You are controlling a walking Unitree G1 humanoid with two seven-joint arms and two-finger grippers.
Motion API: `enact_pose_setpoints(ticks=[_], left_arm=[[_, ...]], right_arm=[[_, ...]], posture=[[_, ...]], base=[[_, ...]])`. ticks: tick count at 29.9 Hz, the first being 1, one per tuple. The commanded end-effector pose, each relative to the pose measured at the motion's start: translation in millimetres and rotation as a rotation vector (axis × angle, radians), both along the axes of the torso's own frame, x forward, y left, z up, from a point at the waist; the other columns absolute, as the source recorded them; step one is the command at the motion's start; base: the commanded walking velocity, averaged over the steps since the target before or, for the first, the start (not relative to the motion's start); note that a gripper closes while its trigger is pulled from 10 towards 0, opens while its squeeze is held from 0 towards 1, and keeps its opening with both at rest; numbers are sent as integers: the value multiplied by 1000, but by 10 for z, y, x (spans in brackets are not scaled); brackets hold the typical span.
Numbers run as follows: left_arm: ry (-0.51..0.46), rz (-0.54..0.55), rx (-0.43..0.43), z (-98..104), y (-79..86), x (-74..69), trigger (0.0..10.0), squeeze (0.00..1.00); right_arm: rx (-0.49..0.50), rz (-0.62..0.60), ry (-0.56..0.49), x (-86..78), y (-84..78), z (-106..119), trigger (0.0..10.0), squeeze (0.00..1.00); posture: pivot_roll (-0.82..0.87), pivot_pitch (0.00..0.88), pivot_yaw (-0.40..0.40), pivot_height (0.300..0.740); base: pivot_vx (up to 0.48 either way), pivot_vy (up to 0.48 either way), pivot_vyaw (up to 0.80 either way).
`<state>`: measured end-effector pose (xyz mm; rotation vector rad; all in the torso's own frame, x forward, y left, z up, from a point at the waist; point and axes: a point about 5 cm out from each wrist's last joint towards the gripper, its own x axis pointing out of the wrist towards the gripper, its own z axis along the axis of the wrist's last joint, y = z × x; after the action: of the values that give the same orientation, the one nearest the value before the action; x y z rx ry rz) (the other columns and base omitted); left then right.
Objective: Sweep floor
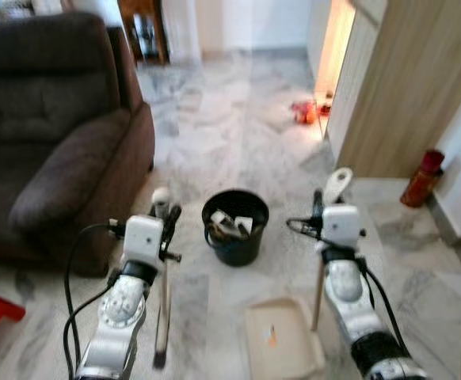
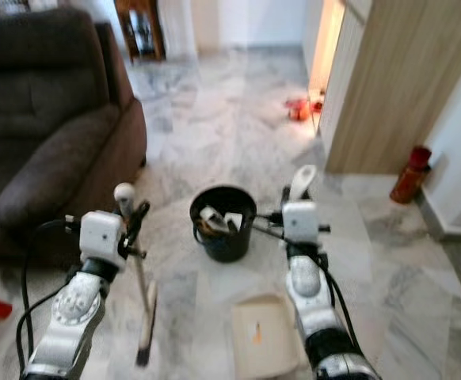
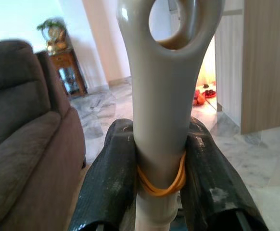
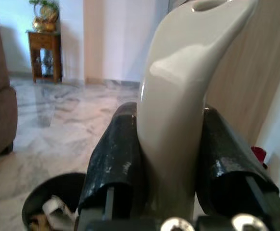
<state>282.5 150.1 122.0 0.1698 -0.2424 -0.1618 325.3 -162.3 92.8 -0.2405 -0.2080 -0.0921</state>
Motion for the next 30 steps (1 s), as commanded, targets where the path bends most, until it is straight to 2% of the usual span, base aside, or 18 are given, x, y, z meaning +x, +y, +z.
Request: enact_pose_setpoints(ticks=[1,16,20,25,30], left_arm=[[-25,-4,-3,55,9,9,10000,0],[-15,-11,27,41,-15,20,10000,0],[-15,-9,30,39,-19,28,10000,0],[-16,-12,32,39,-24,30,10000,0],[-15,-13,41,37,-33,33,10000,0]], right_arm=[[-10,29,-41,57,63,113,10000,0],[-4,27,-23,64,51,89,10000,0],[-6,27,-20,67,52,87,10000,0],[-7,27,-18,68,57,83,10000,0],[-8,30,-15,72,65,82,10000,0]], posture=[[114,58,37,740],[115,48,36,740],[114,44,35,740],[115,37,35,740],[115,37,35,740]], base=[[0,0,0],[0,0,-785],[0,-332,-800],[0,0,-800],[0,-409,-800]])
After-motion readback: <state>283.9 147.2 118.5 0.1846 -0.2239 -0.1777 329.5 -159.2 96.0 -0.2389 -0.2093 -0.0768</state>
